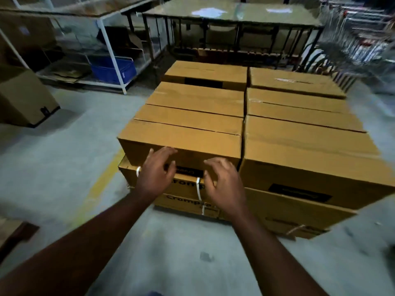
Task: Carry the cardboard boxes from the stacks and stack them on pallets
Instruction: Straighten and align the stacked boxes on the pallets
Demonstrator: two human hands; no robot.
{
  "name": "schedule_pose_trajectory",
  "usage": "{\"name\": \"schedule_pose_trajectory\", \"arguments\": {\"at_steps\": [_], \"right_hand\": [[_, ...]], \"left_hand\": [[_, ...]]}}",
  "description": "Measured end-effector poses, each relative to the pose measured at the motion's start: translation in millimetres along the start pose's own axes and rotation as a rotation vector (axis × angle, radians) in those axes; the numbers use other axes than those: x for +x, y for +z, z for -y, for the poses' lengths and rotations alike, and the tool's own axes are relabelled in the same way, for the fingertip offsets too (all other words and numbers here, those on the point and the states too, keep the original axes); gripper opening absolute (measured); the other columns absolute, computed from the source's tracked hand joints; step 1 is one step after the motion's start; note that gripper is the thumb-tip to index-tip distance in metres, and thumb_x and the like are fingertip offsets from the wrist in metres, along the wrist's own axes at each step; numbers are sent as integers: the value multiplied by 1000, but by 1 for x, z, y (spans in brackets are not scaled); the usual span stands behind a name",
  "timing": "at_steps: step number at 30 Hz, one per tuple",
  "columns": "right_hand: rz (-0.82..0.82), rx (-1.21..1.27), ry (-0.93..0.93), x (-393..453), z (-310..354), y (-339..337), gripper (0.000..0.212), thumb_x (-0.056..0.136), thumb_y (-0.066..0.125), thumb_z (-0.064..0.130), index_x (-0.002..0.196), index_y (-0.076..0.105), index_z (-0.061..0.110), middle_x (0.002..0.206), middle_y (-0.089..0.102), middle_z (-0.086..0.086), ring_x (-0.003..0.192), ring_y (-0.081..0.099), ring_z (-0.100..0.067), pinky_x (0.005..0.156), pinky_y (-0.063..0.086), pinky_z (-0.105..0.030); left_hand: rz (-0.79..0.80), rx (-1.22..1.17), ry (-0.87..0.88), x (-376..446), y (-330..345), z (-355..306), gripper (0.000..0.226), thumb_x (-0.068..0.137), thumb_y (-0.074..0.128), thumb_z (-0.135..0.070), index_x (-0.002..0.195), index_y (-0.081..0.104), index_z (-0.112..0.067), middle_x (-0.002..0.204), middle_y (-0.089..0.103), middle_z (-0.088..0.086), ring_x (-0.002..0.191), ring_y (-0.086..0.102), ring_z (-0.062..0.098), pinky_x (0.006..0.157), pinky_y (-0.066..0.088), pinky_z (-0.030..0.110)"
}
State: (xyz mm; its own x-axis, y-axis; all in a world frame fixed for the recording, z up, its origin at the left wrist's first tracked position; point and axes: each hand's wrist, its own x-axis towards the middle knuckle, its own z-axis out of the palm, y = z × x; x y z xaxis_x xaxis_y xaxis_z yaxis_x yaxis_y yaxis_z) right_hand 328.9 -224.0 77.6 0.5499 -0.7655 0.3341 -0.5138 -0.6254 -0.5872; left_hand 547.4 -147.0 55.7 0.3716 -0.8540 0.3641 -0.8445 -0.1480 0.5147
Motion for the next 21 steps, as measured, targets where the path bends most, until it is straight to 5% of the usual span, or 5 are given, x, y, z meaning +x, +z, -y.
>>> {"name": "schedule_pose_trajectory", "arguments": {"at_steps": [5,7,13,21], "right_hand": [[45,84,100,-41,81,-21,29,101,58,28,127,69,22,126,65,6,117,57,-12,97,50,-33],[77,96,131,-53,111,-4,29,102,57,29,128,68,24,127,65,7,118,57,-10,98,51,-34],[136,133,121,-54,219,91,29,101,62,22,129,69,22,126,65,9,115,58,-8,95,51,-29],[157,209,160,-5,324,186,27,99,64,22,125,71,21,122,66,9,112,62,-9,95,57,-41]], "left_hand": [[-5,-201,-144,-67,-77,-20,30,97,65,-13,127,67,-16,128,68,0,118,64,17,99,52,35],[-12,-251,-221,-91,-100,2,33,93,68,-4,124,69,-15,123,70,0,106,67,18,89,51,27],[-1,-282,-291,-147,-194,119,31,89,66,-8,118,72,-19,120,71,-8,113,65,10,99,41,7],[-12,-313,-352,-138,-295,233,30,93,58,-26,118,73,-21,120,72,-9,114,66,7,101,50,26]]}}
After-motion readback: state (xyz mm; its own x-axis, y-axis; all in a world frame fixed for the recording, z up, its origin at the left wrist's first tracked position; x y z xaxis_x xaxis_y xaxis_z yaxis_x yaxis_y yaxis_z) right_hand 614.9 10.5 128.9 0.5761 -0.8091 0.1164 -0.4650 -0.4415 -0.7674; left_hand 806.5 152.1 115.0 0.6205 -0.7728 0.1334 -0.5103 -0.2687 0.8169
